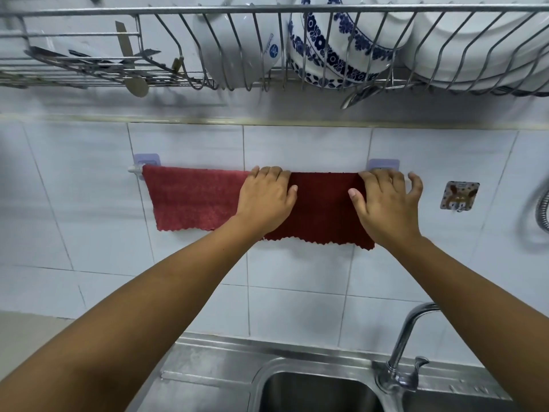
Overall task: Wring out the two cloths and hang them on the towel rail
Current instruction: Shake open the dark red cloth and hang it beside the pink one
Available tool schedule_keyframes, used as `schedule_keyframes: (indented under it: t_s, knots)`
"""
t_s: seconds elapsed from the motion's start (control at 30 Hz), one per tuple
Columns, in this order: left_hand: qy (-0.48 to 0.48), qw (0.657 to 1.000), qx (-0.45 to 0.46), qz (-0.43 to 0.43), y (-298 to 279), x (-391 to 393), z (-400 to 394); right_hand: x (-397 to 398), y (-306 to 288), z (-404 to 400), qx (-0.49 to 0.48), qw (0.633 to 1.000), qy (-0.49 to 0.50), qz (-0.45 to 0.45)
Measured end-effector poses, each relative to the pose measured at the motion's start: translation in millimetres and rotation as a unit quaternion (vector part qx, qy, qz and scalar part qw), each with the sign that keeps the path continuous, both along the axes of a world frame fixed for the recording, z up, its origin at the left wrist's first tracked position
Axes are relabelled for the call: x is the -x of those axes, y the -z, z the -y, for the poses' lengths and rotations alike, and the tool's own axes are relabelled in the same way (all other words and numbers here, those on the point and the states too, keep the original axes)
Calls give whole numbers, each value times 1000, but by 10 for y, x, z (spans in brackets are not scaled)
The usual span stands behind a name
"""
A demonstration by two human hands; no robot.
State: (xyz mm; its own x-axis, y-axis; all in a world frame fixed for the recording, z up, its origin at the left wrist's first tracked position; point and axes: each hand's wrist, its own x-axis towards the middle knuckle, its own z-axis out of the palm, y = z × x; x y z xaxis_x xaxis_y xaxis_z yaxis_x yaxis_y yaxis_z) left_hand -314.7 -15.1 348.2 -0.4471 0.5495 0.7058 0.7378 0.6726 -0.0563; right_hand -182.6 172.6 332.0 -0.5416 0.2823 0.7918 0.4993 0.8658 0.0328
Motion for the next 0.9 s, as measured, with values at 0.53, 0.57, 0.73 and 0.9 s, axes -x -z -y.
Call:
schedule_keyframes:
  t_s: [0.53, 0.57, 0.73, 0.9]
  knots:
    - [-25, 998, 49, 27, 96, 9, 54, -74, 6, -92, 18, 998, 37, 49]
    - [-32, 997, 59, 28, 115, 0, 57, -85, 20, -80, 16, 998, 39, 52]
    - [-44, 993, 104, 32, 96, -51, 94, -122, 0, -49, 19, 996, 48, 70]
    - [-49, 991, 117, 46, 279, -261, 265, -217, 71, 197, 46, 995, 12, 83]
